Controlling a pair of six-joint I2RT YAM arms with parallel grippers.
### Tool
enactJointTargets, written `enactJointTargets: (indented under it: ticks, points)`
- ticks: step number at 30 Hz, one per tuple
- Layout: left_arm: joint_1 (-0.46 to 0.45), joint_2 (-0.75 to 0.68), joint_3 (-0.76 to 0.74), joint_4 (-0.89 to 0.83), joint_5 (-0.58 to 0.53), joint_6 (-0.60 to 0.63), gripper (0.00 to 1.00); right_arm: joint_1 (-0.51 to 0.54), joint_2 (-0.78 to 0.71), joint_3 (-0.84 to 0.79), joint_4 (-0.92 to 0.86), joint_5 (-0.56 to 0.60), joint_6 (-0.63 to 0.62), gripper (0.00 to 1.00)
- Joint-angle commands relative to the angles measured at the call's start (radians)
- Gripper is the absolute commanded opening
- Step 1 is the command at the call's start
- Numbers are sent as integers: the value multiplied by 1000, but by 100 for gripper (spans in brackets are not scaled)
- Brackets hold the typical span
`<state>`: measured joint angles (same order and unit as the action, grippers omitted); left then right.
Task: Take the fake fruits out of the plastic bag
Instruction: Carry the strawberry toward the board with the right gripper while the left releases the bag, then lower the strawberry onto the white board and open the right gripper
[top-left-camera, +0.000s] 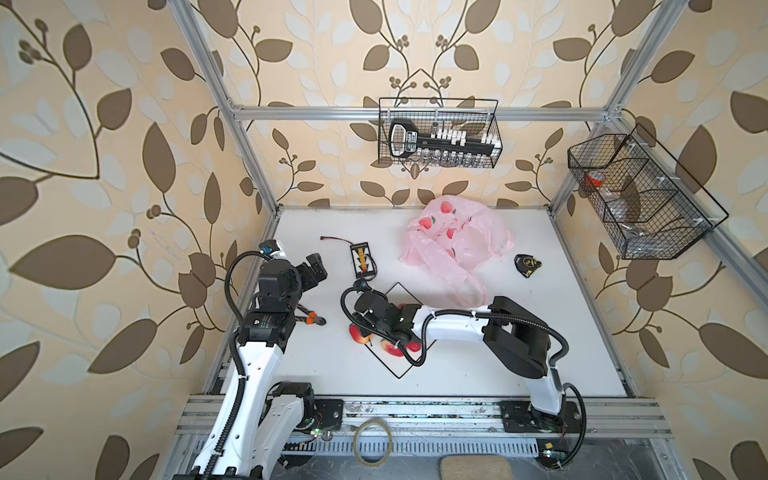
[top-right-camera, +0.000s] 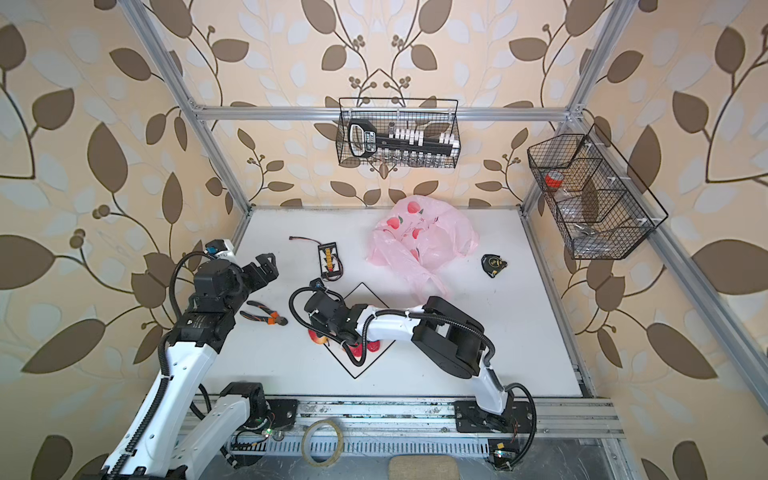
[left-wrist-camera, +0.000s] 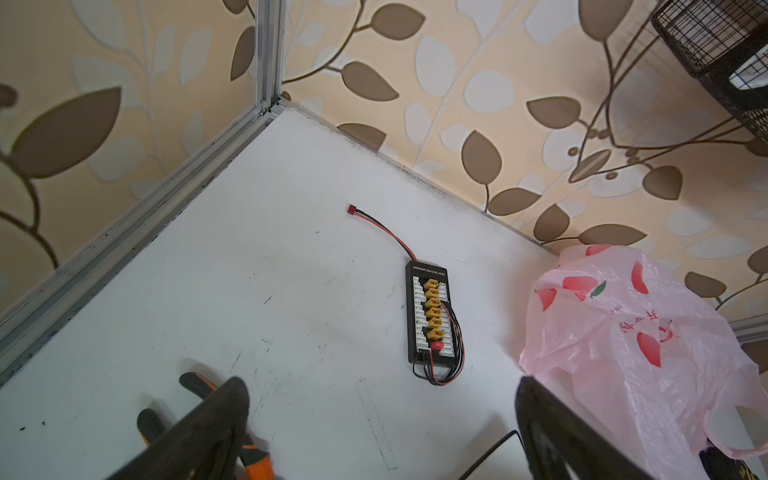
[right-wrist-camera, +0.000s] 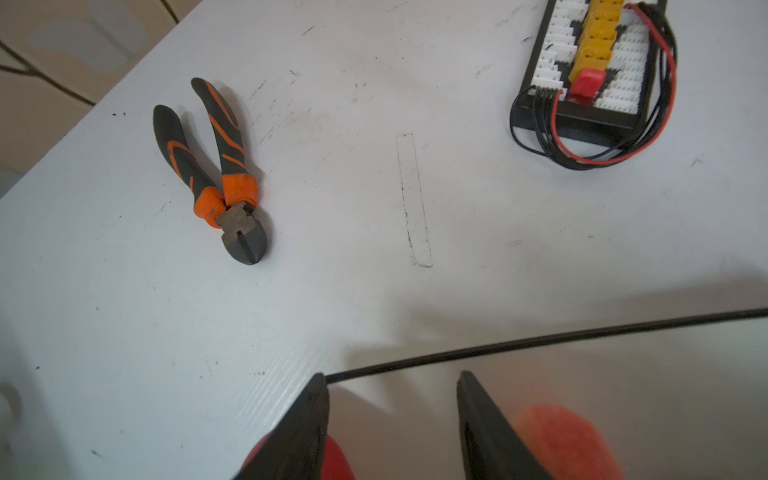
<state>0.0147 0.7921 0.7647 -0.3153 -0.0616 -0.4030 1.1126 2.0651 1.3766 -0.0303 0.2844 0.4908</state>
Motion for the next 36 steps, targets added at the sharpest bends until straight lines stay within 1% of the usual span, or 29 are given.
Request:
enactJointTargets:
  ticks: [1,7,11,14,17,20,22,27,30,36]
  points:
    - [6,-19,39,-13,-12,1,99,7,0,23,-9,44,-13,56]
    - [6,-15,39,-13,-8,3,99,10,-57,10,-11,75,-26,57]
    - [6,3,42,-30,-28,-8,99,14,-101,-5,-10,55,-34,60]
    - [6,20,61,-76,-108,-39,99,43,-135,-25,-16,22,-50,64]
    - [7,31,104,-159,-234,-103,99,91,-136,-27,-54,2,-44,67]
    - [9,36,149,-214,-289,-132,99,142,-107,-6,-110,4,-4,72]
    - [9,26,161,-229,-292,-131,99,168,-82,3,-124,29,-10,76]
    - [9,-10,158,-245,-289,-118,99,186,-32,31,-138,55,-43,80]
    - [9,-37,155,-255,-282,-117,99,203,13,77,-167,65,-74,82]
    - [9,-71,172,-271,-272,-112,99,213,81,139,-204,101,-56,84]
